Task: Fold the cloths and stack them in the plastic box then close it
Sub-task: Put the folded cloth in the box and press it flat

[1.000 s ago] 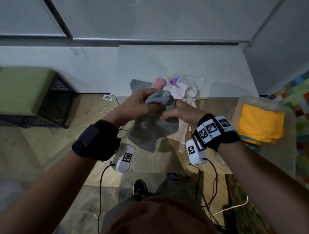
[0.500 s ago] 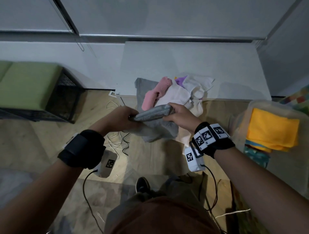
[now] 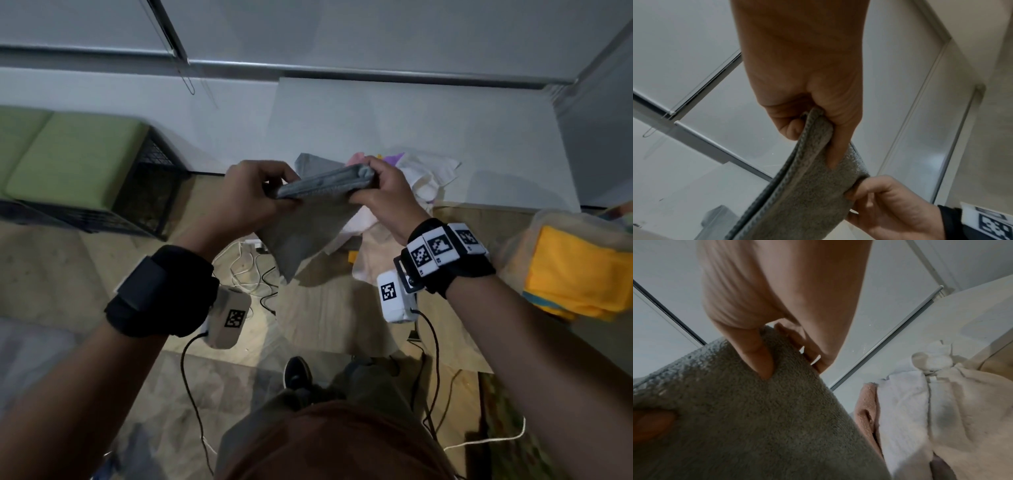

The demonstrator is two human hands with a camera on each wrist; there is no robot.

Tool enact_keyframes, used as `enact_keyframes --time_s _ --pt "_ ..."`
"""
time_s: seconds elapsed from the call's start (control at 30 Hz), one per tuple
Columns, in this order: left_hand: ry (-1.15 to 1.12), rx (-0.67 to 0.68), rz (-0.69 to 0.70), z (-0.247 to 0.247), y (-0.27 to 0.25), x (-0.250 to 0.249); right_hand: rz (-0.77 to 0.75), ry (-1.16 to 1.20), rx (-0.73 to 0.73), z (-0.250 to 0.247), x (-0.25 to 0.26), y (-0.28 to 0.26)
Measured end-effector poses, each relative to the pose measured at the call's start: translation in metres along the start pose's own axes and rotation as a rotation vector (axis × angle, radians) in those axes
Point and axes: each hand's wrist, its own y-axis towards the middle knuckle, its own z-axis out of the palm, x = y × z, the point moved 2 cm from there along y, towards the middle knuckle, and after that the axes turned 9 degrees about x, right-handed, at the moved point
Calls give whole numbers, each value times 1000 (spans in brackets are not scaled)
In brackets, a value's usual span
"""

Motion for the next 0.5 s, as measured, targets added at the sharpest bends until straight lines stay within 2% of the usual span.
enact_keyframes --time_s 0.07,0.17,0.33,0.43,0.5 --pt "17 72 19 8 -7 -2 48 -16 87 -1 -2 -8" --pt "107 235 -3 39 -20 6 117 -173 308 0 -27 -25" --pt "241 651 -89 133 -46 43 405 -554 565 11 -109 -55" --pt "254 895 -180 184 -61 65 572 -596 694 19 -149 -78" --pt "336 1025 -174 211 -71 77 650 -577 732 23 -168 -91"
